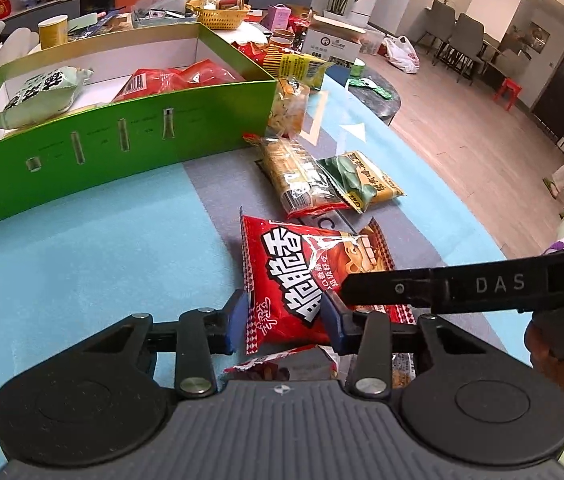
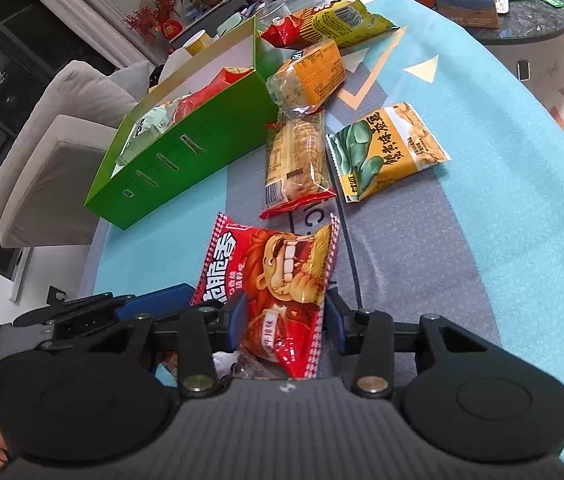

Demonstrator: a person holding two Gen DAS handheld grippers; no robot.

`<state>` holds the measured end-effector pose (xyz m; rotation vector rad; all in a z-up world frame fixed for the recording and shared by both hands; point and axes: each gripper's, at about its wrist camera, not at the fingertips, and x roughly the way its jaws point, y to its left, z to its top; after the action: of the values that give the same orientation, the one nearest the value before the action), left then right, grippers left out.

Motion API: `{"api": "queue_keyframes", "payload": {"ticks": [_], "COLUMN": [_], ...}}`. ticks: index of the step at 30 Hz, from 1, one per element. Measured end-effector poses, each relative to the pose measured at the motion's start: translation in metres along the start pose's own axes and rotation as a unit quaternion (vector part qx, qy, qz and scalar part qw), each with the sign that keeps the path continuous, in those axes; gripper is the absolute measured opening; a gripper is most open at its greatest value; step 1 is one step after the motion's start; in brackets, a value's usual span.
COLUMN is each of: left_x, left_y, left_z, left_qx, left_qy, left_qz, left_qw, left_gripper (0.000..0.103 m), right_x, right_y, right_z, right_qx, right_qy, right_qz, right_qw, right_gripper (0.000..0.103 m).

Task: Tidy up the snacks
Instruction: 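Lift the red chip bag with both tools and carry it over the green box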

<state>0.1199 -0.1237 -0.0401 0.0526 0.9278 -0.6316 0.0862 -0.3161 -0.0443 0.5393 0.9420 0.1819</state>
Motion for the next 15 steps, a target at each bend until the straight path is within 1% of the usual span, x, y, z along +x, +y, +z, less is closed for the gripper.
{"api": "queue_keyframes", "payload": {"ticks": [10, 15], "left_x": [-0.004, -0.012], "left_y": [-0.002, -0.005], "left_z": [-0.001, 0.002], "left_qx": [-0.006, -0.002], "left_qy": [0.0, -0.01], "left_qz": [-0.004, 0.001], "left_qw": [1.0, 0.9999], "left_gripper": [0.037, 0.036], "right_x": [-0.001, -0.001], "right_y": [0.005, 0.014], "right_z": [0.001, 0.002], "right_qx": [-0.005, -0.014], "right_qy": [-0.005, -0.008], "right_qz": [0.002, 0.005], "right_qw": [1.0, 1.0], "right_gripper": [0.058, 0.058]}}
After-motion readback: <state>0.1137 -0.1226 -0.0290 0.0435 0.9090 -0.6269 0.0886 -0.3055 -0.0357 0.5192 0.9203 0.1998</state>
